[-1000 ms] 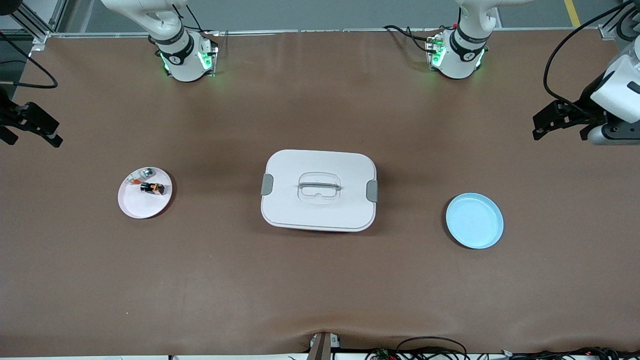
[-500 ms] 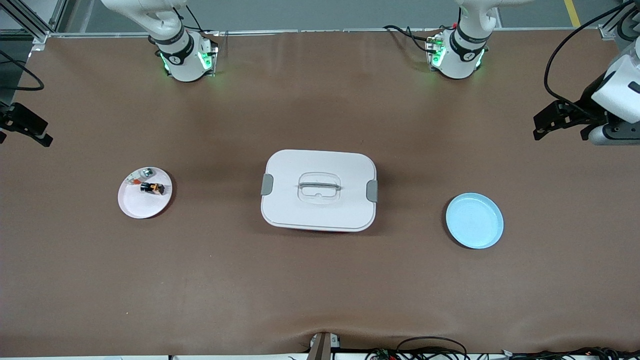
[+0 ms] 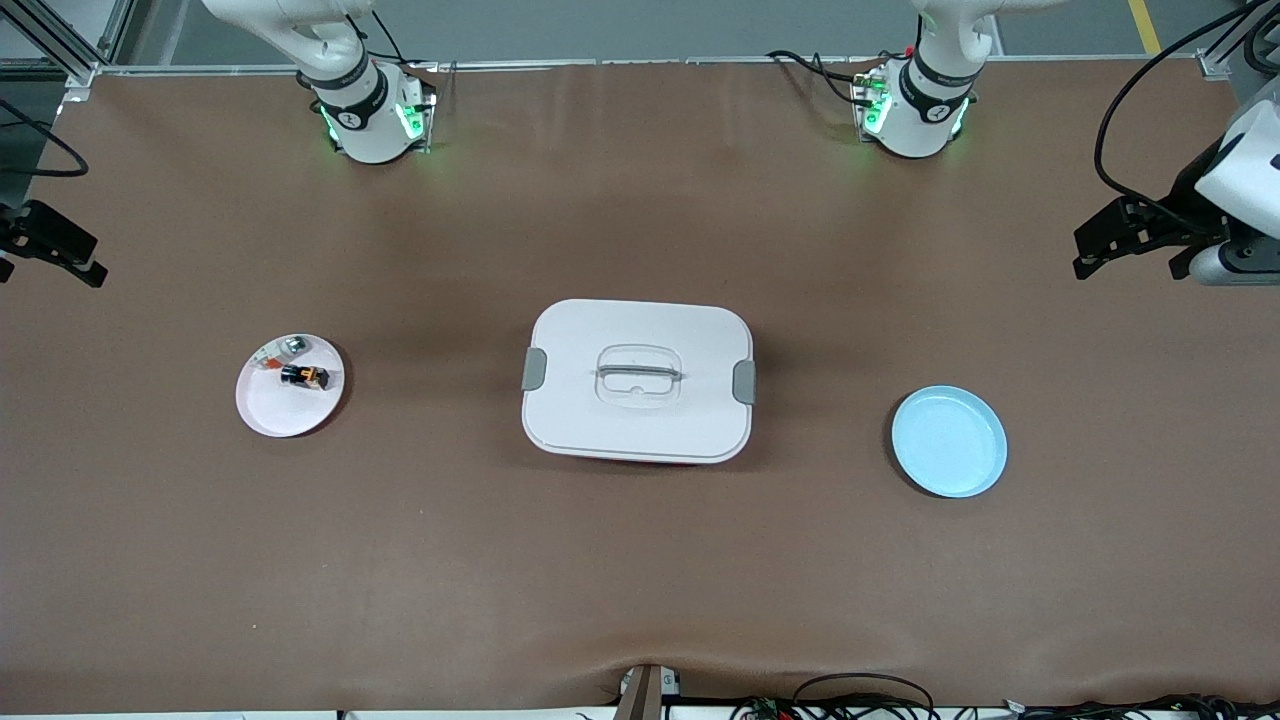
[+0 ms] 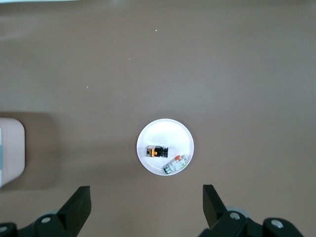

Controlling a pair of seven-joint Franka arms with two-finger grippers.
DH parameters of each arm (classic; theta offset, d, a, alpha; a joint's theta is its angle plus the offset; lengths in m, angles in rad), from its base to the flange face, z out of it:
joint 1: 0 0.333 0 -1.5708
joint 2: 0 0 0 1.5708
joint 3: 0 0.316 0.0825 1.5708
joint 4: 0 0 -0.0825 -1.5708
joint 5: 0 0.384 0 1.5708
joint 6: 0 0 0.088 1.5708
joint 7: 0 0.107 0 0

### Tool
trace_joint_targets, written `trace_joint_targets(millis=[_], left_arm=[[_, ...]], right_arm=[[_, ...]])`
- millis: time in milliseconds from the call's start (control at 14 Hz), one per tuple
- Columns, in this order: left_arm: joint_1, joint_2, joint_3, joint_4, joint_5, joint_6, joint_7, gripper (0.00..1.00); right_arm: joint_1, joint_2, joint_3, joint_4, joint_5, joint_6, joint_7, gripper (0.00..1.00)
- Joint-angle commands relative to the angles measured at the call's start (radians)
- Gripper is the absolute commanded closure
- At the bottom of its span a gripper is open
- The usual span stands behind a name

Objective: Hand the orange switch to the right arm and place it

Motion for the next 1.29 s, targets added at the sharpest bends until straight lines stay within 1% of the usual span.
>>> trace_joint_targets(millis=[0,1214], left_arm=[[0.005,-0.007,0.0,0.011,-0.003,-0.027,0.012,0.0],[0.003,-0.007,0.0,0.011,0.001,-0.057,0.012,0.0]], right_arm=[[0.0,0.014,0.0,0.027,0.007,-0.017,-0.037,0.0],[-0.002,0.014,0.0,0.028,0.007,-0.017,-0.033,0.0]])
